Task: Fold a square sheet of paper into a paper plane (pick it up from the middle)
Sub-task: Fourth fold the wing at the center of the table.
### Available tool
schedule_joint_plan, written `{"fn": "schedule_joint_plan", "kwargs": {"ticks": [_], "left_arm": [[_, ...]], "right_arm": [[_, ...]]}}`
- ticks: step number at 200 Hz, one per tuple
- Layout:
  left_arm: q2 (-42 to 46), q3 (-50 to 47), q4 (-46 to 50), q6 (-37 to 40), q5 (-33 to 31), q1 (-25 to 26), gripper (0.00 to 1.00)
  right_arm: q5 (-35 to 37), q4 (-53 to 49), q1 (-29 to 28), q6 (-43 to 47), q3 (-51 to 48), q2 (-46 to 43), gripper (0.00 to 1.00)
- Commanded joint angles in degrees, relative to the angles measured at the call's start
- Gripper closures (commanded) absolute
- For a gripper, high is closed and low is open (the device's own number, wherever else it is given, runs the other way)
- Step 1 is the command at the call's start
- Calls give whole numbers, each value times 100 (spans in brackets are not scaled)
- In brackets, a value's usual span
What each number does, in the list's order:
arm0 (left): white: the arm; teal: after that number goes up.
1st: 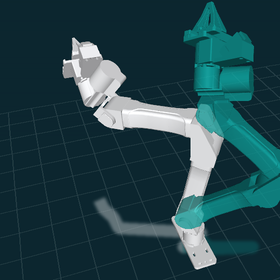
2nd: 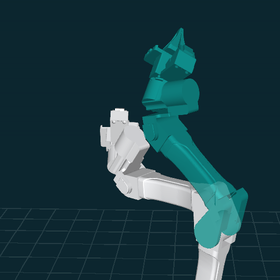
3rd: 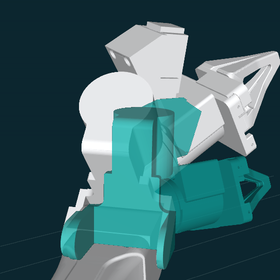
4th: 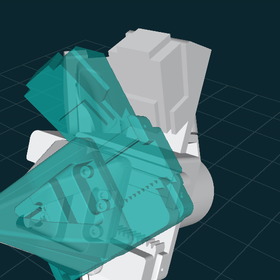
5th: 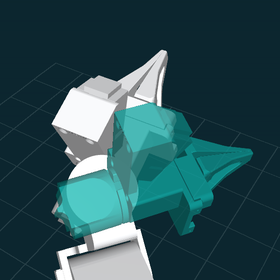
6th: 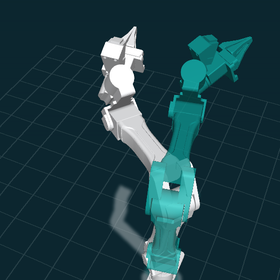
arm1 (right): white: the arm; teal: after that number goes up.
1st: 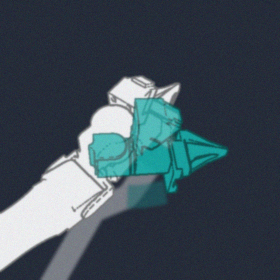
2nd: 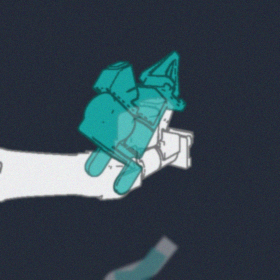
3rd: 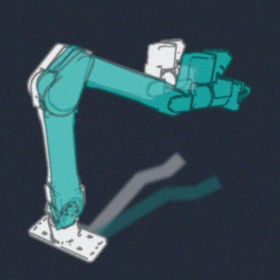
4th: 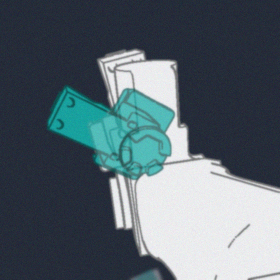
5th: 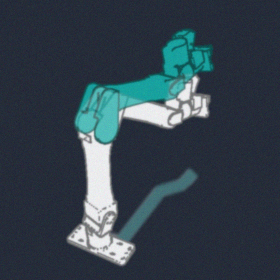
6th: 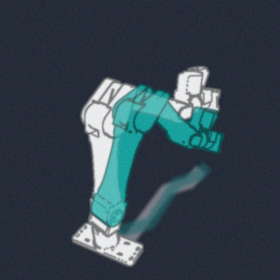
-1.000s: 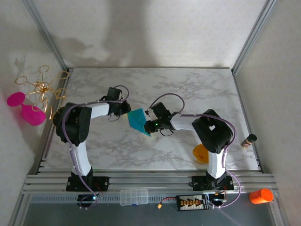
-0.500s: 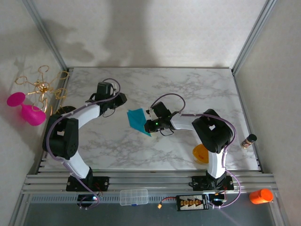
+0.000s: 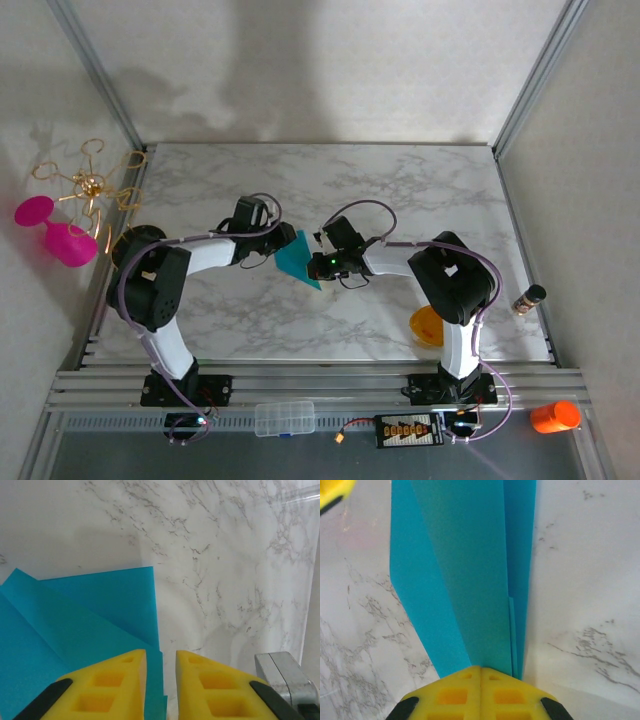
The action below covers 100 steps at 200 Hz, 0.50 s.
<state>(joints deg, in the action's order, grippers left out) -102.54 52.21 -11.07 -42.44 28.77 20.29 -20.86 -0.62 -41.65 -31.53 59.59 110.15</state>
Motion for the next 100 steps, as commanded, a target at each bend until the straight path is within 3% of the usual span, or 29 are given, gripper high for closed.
{"fn": "schedule_joint_plan", "kwargs": {"ticks": [1, 100], "left_arm": [[-242, 104, -247, -185, 30, 63, 81], [-756, 202, 209, 5, -373, 88, 88]], "right_arm": [[312, -431, 73, -219, -238, 152, 95], [-6, -339, 87, -16, -49, -103, 94]]}}
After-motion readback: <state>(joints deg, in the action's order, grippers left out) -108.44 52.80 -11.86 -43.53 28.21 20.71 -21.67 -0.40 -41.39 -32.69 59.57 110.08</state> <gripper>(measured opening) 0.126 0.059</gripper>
